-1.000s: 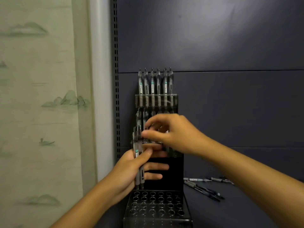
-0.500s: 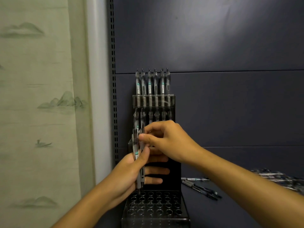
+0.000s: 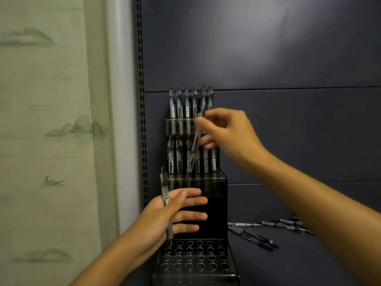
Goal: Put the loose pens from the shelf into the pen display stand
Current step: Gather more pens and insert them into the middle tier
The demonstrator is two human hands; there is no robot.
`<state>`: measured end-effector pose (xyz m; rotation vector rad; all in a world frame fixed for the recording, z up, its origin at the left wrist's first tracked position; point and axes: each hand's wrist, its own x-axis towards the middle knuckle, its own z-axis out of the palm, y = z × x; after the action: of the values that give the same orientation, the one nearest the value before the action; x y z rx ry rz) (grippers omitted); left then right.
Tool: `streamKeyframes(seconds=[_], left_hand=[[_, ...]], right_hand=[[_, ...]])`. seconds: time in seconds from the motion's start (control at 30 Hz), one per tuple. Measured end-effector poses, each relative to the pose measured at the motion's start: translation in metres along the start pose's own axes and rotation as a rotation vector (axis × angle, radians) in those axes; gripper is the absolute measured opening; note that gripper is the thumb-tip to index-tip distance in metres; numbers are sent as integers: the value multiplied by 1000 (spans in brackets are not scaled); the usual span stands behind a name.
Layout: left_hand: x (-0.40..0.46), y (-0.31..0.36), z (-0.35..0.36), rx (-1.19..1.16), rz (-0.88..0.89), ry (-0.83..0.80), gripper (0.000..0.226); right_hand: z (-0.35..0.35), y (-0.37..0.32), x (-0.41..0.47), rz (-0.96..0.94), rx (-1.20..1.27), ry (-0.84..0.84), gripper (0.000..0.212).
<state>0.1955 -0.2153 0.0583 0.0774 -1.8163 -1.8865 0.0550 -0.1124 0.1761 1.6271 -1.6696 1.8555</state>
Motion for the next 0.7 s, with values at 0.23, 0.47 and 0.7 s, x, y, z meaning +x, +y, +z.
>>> streamKeyframes(seconds=[0.23,0.47,0.7], left_hand=[[2,1,-9,-46,30,64,34],[5,0,-13,-81,8,92,35],[4,-2,-15,-72,0,94,36]], right_hand=[[-40,23,11,40,-226,109,14],[-38,37,1,51,-246,64,6],[-28,45,-4,73,-285,9,20]])
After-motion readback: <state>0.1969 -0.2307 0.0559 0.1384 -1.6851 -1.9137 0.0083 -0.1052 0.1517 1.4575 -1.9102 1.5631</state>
